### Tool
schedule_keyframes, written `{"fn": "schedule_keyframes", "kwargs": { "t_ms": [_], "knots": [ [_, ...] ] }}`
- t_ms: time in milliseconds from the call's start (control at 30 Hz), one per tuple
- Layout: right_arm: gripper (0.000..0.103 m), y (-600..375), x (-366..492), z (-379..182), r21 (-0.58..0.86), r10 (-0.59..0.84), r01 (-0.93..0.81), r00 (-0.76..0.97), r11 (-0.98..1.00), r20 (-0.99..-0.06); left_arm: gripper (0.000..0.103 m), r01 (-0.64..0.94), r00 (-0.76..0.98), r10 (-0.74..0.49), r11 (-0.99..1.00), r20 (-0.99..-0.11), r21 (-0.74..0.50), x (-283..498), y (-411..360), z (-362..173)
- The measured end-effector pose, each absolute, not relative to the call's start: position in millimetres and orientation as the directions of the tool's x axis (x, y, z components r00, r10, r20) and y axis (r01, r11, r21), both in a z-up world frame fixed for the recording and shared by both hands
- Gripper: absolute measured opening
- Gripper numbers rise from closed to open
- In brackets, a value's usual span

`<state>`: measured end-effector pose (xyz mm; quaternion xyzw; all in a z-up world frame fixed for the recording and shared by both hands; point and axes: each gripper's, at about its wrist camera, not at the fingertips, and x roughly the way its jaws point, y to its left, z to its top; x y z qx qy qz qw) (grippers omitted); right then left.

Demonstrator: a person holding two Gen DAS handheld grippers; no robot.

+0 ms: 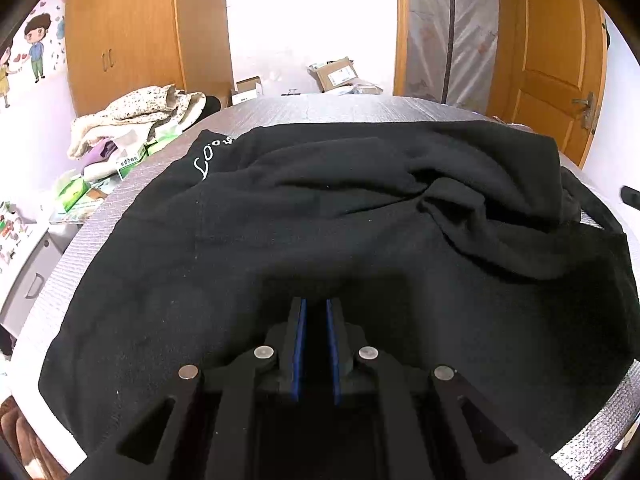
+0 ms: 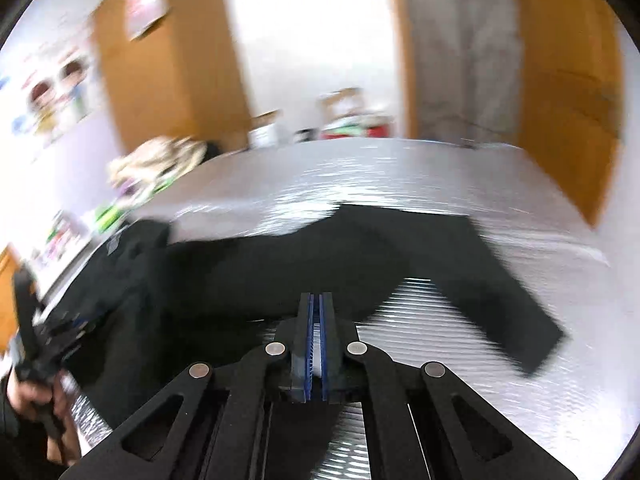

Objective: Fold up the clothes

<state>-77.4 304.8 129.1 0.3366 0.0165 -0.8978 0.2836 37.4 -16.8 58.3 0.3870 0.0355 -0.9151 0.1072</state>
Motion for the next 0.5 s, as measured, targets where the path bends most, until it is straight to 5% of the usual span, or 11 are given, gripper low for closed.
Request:
{"fn": "schedule_keyframes", "kwargs": {
  "t_ms": [167,300,500],
  "knots": [
    [0.010,296.8,-54.3,128.1,0.126,-0.555,0.626,-0.557,-0.769,-0.618,0.010,0.227,-0.672,-0.182,-0.973,-0.718,0.034,35.3,-15.7,58.3],
    [0.040,251.7,-23.2,120.5,0.082,-0.633,0.767,-0.458,-0.636,-0.624,0.010,0.229,-0.670,-0.189,-0.973,-0.718,0.043,34.8,-15.3,58.0],
    [0.040,184.2,6.5,101.9,0.001,-0.654,0.890,-0.334,-0.456,-0.679,0.010,0.229,-0.676,-0.176,-0.973,-0.716,0.023,35.9,-17.8,58.0]
  ]
}}
